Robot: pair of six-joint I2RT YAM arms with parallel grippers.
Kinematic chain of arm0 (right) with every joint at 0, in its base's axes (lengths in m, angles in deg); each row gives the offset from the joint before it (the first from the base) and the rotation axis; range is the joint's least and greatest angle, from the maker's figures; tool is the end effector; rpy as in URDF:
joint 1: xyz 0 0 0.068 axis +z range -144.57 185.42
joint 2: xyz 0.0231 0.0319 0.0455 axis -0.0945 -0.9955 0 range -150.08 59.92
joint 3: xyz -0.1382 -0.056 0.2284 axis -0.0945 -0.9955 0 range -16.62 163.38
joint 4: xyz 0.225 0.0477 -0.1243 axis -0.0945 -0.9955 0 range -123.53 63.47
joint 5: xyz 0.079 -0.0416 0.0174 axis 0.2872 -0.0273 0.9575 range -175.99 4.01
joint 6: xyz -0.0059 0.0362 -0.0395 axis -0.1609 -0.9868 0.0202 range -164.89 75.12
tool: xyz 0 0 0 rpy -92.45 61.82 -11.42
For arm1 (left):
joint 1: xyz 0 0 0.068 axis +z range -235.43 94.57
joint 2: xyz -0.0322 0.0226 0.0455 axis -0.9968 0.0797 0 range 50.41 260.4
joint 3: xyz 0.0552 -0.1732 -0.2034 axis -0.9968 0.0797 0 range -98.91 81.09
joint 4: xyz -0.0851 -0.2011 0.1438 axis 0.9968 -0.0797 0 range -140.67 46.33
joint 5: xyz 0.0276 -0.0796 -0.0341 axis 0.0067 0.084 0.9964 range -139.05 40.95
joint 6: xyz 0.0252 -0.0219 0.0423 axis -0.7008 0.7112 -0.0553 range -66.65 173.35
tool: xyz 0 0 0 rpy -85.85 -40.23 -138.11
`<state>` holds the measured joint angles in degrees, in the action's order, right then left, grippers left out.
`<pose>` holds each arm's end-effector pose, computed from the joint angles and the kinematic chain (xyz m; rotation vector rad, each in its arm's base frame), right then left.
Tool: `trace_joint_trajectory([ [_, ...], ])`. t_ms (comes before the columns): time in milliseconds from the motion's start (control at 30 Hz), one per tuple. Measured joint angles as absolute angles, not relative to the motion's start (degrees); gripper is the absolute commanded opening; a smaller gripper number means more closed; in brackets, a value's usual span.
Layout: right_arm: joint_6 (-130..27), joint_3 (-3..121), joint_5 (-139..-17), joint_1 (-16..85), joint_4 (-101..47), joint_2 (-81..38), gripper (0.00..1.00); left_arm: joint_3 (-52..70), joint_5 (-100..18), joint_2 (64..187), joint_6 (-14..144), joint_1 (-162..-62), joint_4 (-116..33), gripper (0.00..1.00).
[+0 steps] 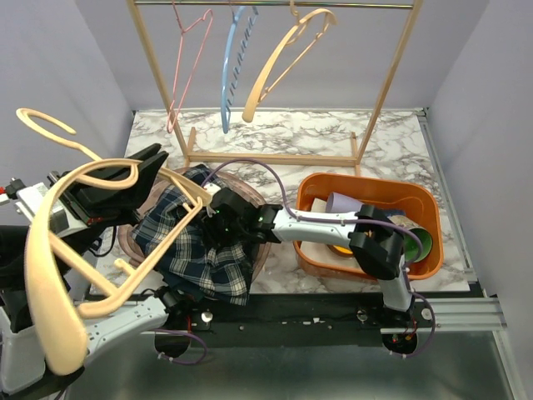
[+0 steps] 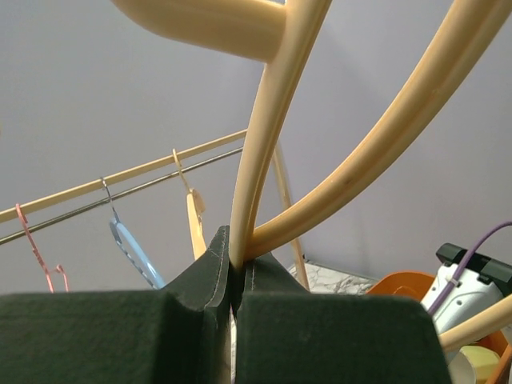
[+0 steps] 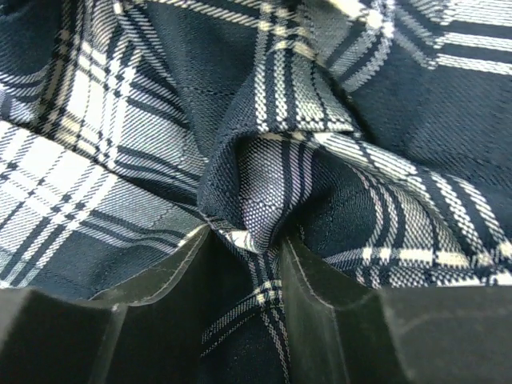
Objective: Remove the skirt from the hanger
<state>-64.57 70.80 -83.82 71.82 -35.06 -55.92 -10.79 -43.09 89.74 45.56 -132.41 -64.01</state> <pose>0.1857 0.4281 0.2214 -0.9550 2.1553 0.8357 0.0040 -0.0096 0.5701 0.5596 0.8695 -0.6759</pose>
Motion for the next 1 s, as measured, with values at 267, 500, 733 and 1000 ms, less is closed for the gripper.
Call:
trace_joint_trajectory([
  [267,-63.80,70.95,-85.61,71.53,-41.86,-46.06,0.78,-7.68,-44.73,90.85,41.67,-132.41,-61.89,0.00],
  [500,-61.75,71.89,-85.19,71.07,-45.16,-28.57,0.80,-5.91,-48.64,91.49,37.56,-132.41,-60.55,0.00],
  [733,-61.75,69.99,-87.95,71.09,-51.26,-17.86,0.87,0.41,-49.69,90.04,33.26,-132.41,-59.77,0.00],
  [1000,-59.47,72.52,-92.36,71.09,-58.21,2.25,0.94,1.54,-52.05,89.69,25.52,-132.41,-63.96,0.00],
])
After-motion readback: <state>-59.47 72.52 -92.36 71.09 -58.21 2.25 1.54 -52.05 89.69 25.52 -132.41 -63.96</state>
